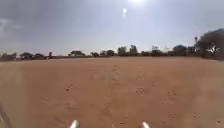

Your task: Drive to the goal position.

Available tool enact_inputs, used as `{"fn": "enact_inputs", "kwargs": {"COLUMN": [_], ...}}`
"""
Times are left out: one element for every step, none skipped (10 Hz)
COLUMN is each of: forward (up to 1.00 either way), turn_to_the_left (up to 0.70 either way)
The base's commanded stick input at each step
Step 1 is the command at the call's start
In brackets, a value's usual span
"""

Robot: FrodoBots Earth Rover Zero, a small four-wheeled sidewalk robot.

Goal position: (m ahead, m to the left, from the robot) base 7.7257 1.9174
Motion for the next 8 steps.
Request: {"fn": "enact_inputs", "kwargs": {"forward": [0.7, 0.7, 0.7, 0.7, 0.7, 0.7, 0.7, 0.7], "turn_to_the_left": [0.0, 0.0, 0.0, 0.0, 0.0, 0.0, 0.0, 0.0]}}
